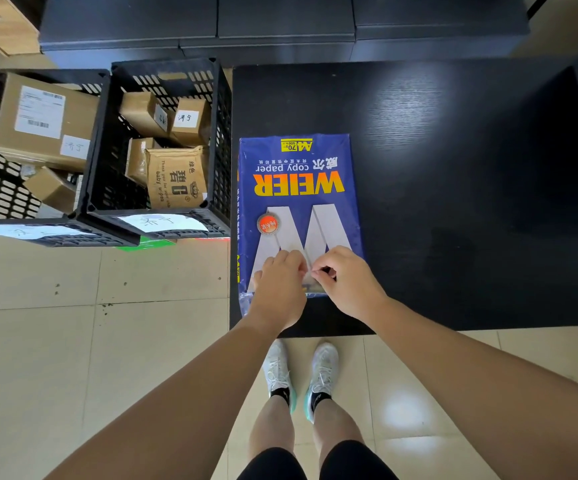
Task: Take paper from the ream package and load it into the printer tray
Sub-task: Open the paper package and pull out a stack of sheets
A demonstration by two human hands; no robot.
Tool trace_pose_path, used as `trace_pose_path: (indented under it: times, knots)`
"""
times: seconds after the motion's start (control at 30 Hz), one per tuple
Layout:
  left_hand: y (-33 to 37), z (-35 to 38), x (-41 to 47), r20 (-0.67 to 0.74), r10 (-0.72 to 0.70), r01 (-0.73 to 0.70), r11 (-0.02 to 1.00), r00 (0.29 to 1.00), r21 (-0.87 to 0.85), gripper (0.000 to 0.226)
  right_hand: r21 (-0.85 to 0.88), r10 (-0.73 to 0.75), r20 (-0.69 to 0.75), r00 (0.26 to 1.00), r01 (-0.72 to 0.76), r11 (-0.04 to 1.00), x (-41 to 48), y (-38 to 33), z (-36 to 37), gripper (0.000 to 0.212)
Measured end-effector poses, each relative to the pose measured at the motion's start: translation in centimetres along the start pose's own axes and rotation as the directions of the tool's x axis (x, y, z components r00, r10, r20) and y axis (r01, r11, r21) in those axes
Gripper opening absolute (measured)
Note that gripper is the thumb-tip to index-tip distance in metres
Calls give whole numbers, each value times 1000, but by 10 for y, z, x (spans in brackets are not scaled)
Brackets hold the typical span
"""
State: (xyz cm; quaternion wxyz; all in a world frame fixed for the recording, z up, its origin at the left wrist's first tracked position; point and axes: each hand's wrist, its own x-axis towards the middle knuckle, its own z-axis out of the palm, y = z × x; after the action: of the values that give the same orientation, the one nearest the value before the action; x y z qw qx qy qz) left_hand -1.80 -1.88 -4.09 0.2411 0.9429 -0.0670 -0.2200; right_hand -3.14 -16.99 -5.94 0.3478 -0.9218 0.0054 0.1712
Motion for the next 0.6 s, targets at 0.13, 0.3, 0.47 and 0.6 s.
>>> trace_pose_path:
  times: [0.13,0.3,0.47,0.6]
  knots:
    - [-2,0,-5,43,-43,48,989,998,-138,17,12,20,58,998,-21,1000,-2,-1,-2,8]
    - [-8,2,-5,62,-85,94,979,994,-178,7,51,57,110,992,-63,997,-10,-1,-7,6]
    - [-10,4,-11,66,-96,107,975,993,-192,22,137,132,91,987,-144,980,-19,-2,-8,12]
    - [-8,3,-21,23,-66,68,992,998,-108,22,140,158,89,983,-169,976,-30,-5,-6,15]
